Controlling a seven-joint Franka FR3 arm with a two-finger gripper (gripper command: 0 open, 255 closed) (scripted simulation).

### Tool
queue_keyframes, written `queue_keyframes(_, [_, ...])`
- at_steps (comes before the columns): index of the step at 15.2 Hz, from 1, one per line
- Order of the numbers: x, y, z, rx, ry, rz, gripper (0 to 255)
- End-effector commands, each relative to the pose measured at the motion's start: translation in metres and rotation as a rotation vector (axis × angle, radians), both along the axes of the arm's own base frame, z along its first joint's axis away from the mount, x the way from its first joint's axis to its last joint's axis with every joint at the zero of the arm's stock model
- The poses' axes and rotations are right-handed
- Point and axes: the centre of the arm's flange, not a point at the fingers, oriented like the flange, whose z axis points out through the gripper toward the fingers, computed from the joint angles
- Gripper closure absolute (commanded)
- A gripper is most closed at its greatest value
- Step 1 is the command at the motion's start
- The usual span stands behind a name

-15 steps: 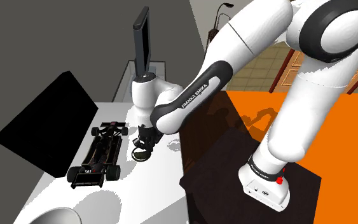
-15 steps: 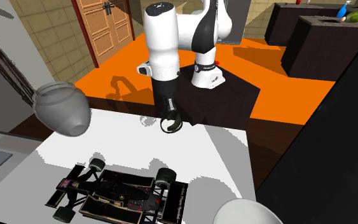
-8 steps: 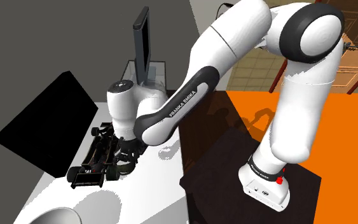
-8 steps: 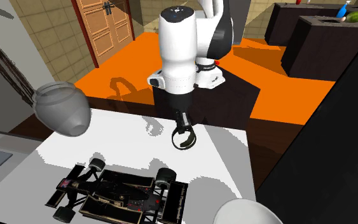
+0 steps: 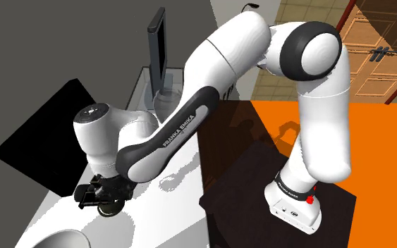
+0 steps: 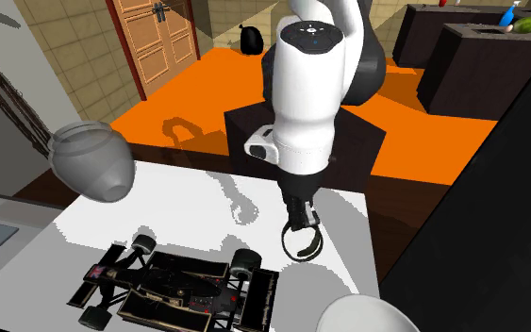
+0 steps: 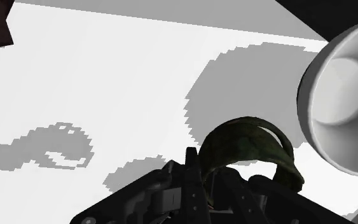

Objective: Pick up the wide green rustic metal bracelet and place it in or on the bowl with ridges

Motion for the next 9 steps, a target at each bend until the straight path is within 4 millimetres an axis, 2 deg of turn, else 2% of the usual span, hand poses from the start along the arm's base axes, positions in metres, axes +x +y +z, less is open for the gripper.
queue_keyframes(1, [-0.002,0.028,-0.001,-0.001,0.000,-0.001,255])
queue_keyframes(9, [-0.003,0.134,-0.003,-0.001,0.000,-0.001,255])
